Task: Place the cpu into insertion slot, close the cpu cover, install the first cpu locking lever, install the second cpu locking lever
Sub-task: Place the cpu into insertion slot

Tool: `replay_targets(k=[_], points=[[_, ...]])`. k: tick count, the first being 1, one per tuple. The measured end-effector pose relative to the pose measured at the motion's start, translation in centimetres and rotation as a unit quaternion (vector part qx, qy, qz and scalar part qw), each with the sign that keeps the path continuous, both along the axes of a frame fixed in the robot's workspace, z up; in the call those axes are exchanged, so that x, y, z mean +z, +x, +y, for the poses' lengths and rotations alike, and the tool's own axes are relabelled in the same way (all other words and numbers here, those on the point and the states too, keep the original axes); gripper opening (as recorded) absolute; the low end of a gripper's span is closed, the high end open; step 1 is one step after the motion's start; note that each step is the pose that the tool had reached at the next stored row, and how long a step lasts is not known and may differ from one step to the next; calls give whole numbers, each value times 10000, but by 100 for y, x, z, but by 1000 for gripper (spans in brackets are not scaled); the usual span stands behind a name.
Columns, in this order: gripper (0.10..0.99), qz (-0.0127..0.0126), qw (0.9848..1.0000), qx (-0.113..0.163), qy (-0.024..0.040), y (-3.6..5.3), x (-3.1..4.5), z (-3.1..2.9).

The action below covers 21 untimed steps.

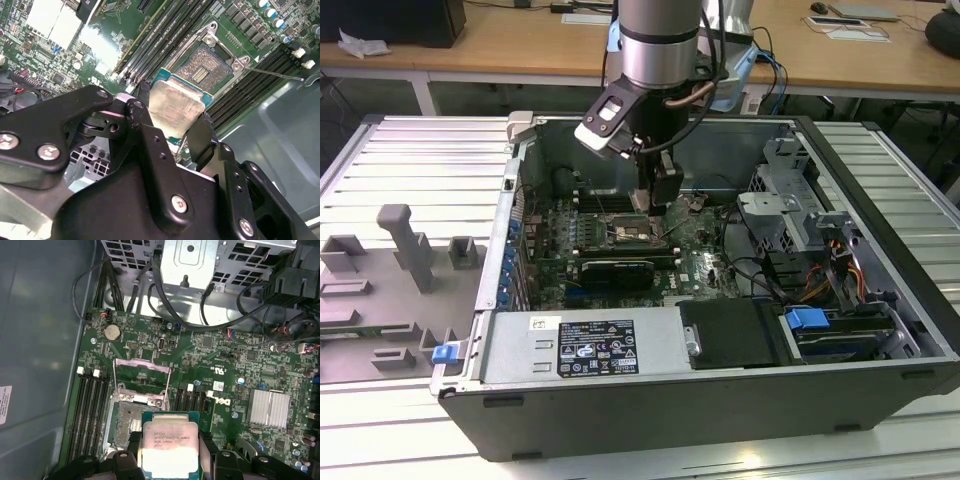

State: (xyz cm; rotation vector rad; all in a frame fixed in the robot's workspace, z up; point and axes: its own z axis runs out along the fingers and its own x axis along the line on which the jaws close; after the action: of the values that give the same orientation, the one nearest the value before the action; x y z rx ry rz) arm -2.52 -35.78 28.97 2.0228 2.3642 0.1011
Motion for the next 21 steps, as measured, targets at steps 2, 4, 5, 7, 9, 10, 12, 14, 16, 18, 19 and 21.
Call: replay_targets(k=[2,4,5,7,9,10,12,14,16,18,19,21], points=[[537,0,10000,-24,0,0,-21,0],[537,0,10000,-37,0,0,-30,0],[537,0,10000,-46,0,0,-38,0],[537,0,10000,-59,0,0,-47,0],[537,0,10000,-72,-1,-1,-55,4],[537,0,10000,-78,0,-1,-61,11],[537,0,10000,-90,0,0,-72,20],[537,0,9999,-113,0,0,-83,23],[537,0,9999,-131,0,0,-91,24],[537,0,9999,-140,-1,0,-95,24],[537,0,9999,-143,0,0,-98,24],[537,0,9999,-150,0,0,-105,24]])
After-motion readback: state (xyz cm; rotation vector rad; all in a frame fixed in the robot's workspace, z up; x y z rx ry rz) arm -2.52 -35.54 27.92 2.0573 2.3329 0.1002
